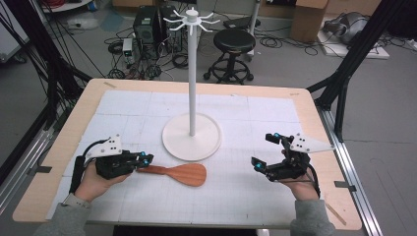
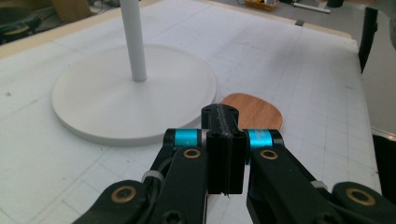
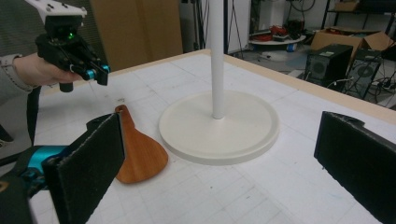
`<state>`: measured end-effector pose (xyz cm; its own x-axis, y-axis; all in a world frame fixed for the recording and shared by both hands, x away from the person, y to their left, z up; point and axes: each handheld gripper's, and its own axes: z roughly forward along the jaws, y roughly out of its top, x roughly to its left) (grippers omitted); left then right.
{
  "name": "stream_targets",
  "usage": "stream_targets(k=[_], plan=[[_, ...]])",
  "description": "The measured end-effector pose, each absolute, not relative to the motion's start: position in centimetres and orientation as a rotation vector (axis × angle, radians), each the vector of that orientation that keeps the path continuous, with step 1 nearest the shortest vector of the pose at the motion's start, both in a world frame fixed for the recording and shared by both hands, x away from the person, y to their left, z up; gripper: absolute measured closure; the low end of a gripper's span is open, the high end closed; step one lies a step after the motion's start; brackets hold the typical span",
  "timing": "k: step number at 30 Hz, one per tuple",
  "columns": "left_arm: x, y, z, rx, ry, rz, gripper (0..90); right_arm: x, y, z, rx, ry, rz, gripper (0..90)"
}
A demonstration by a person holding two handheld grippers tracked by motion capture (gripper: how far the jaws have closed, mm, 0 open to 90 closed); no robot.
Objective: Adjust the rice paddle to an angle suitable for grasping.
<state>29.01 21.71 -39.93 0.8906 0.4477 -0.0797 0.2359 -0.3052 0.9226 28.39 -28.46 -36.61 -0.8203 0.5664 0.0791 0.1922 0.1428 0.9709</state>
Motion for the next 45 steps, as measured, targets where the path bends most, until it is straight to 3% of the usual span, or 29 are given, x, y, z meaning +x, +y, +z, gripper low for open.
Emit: stream_targets(k=[10,27,39,45], plan=[[29.3,20.6,-42.4,2.037,0.516,0.2,89.6,28.5,-28.4,-36.7,0.733,2.124,1.721,1.0],[29.5,20.4,-44.3,2.042,0.531,0.164,89.6,28.5,-28.4,-36.8,0.743,2.131,1.714,1.0],[29.6,20.1,-44.9,2.13,0.558,0.162,89.7,28.6,-28.5,-36.9,0.764,2.124,1.689,1.0],[30.3,20.3,-45.1,2.117,0.663,0.172,89.6,28.7,-28.6,-37.0,0.776,2.125,1.692,1.0]])
